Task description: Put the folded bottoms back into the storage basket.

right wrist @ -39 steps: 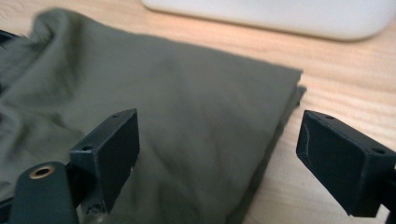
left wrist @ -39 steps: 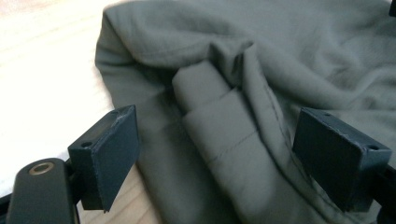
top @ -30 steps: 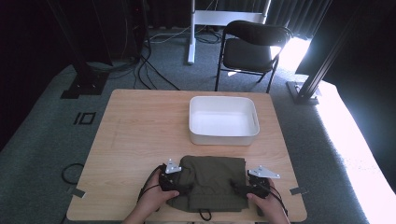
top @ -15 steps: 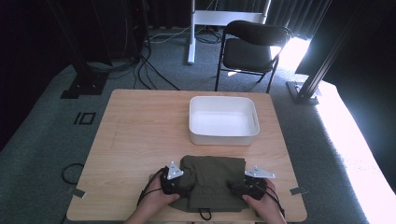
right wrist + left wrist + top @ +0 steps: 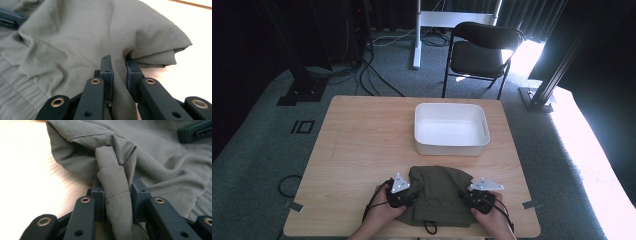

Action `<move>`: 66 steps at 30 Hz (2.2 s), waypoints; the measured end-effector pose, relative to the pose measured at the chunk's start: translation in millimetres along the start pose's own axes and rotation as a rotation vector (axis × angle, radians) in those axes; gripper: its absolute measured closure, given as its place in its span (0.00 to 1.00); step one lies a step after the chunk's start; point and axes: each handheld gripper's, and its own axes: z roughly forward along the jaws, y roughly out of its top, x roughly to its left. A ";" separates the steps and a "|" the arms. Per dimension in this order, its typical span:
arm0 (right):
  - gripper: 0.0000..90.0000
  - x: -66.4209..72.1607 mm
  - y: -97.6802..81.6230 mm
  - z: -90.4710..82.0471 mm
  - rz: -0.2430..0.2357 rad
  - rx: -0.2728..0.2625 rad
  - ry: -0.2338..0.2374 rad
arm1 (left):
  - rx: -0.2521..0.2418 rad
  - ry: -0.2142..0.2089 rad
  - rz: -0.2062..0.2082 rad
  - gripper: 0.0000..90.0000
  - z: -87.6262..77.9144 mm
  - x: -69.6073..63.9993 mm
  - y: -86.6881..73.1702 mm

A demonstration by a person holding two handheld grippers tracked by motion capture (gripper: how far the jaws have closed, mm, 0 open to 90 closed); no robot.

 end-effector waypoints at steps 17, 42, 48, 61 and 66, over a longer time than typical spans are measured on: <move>0.90 -3.9 29.3 -28.5 0.036 -0.083 0.083 | -0.062 -0.040 -0.001 0.86 -11.2 -3.1 23.3; 0.90 -40.7 94.2 -63.1 0.076 -0.208 0.118 | -0.141 -0.042 0.036 0.86 -21.1 5.8 102.0; 0.90 -51.1 110.3 -64.4 0.099 -0.232 0.124 | -0.156 -0.043 0.019 0.86 -18.8 13.2 120.9; 0.90 -74.3 150.5 -64.1 0.127 -0.284 0.088 | -0.201 0.005 0.028 0.86 -9.0 29.5 168.7; 0.90 -85.5 166.1 -60.0 0.137 -0.280 0.068 | -0.216 0.009 0.007 0.86 -3.4 38.2 180.4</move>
